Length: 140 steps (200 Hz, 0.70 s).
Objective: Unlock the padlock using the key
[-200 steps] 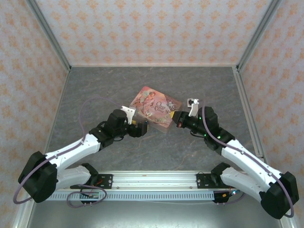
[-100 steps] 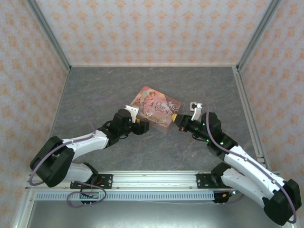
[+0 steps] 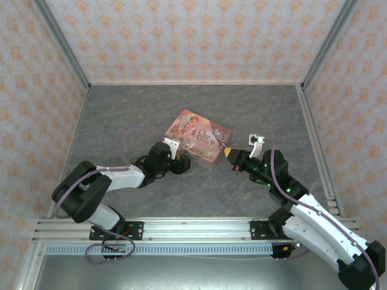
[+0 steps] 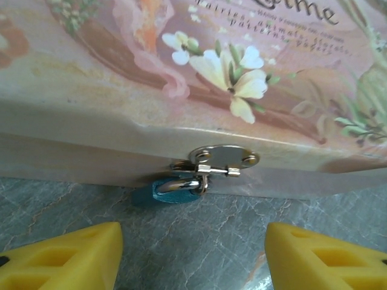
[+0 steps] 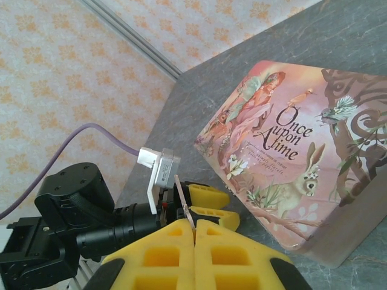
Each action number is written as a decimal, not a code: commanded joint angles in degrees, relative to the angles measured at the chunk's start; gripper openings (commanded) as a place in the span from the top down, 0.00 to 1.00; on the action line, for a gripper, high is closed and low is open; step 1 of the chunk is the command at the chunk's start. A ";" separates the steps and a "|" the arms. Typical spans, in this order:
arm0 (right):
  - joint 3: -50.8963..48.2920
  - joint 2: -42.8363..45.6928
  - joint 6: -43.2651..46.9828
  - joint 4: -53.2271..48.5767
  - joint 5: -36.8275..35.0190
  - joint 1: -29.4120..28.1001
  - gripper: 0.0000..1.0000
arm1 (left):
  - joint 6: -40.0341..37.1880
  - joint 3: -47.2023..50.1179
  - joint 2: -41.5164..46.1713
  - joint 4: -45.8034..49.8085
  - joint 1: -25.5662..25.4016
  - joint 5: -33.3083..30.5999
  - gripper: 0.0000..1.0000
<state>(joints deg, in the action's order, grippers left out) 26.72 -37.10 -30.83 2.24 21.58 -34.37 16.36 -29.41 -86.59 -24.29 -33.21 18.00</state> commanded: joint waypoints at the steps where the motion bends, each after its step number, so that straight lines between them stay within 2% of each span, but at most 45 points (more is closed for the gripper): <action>1: -0.53 0.61 1.20 -0.35 -1.45 -0.26 1.00 | -1.19 -0.01 -2.35 -4.90 0.69 -0.04 0.38; 52: -0.53 0.67 1.80 -1.39 -1.66 -0.26 1.00 | -0.54 -1.69 -6.81 -7.65 0.68 0.11 0.43; 140: -1.41 1.18 1.96 -1.36 -1.81 -0.27 1.00 | 0.25 -2.21 -7.37 -8.77 0.67 -1.43 0.47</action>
<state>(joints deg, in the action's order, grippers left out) 26.20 -36.99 -29.95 0.84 20.73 -34.37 16.45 -30.20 -93.41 -30.89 -33.21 17.96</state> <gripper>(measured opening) 0.048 0.531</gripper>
